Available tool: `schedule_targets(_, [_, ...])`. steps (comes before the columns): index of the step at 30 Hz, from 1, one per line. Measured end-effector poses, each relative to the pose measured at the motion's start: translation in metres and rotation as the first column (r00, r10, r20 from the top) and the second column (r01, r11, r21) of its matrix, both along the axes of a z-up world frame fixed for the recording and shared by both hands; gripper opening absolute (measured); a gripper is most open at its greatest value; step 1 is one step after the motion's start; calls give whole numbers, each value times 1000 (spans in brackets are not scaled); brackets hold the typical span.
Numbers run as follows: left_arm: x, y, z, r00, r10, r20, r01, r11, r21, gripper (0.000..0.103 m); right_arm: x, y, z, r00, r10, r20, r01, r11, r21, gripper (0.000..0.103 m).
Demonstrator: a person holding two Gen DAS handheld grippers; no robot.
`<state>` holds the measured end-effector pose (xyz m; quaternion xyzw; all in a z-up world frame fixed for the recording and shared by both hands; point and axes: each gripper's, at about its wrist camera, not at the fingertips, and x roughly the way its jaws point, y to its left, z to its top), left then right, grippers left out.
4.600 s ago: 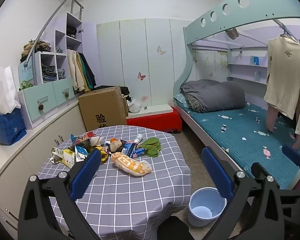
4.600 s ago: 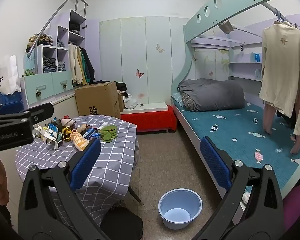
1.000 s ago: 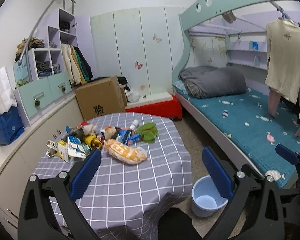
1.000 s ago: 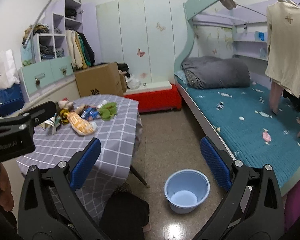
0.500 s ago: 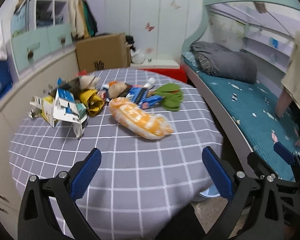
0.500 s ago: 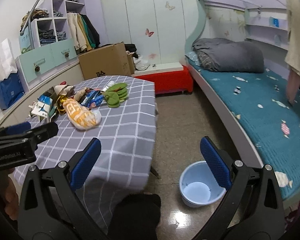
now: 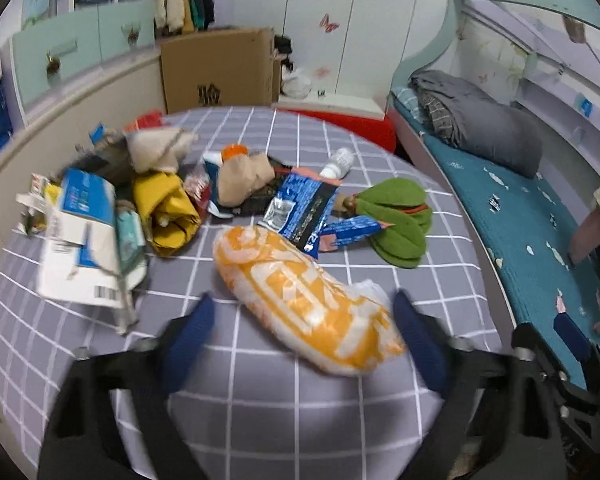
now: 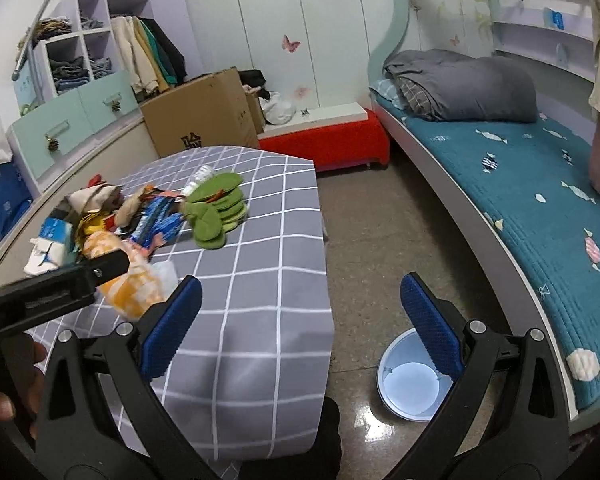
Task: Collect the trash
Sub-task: 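Grasp the orange-and-white snack bag with the left gripper while the right gripper approaches the blue wrapper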
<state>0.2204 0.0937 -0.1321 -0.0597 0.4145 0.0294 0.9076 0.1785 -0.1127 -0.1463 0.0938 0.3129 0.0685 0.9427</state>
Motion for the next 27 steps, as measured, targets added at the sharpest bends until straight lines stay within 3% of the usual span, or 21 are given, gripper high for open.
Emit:
schedule_targets(4, [13, 9, -13, 999, -4, -37, 2, 999, -49, 63, 11, 3, 0, 1000, 21, -10, -20, 1000, 12, 97])
schedule_targets(6, [11, 12, -11, 1000, -9, -18, 8, 999, -46, 49, 15, 6, 1, 999, 33, -10, -32, 999, 18, 97])
schedule_targets(8, [6, 17, -7, 1000, -19, 4, 20, 996, -82, 44, 19, 11, 2, 999, 50, -13, -50, 998, 32, 97])
schedule_targets(10, [-1, 23, -1, 999, -34, 32, 37, 993, -108, 27, 22, 19, 3, 998, 69, -13, -68, 997, 40, 97])
schedule_targets(12, [-9, 28, 10, 997, -38, 64, 45, 992, -116, 27, 26, 29, 6, 996, 89, -12, -89, 995, 41, 97])
schedule_targets(18, [-21, 45, 46, 985, -6, 175, 11, 1000, -24, 27, 42, 64, 15, 987, 158, -17, -157, 986, 56, 97])
schedule_targets(23, [-13, 71, 51, 986, 13, 166, -9, 1000, -22, 27, 66, 97, 9, 964, 257, -73, -246, 960, 136, 97])
schedule_targets(27, [-5, 88, 50, 989, -11, 151, 14, 1000, -21, 27, 85, 121, 0, 952, 280, -127, -256, 950, 178, 90])
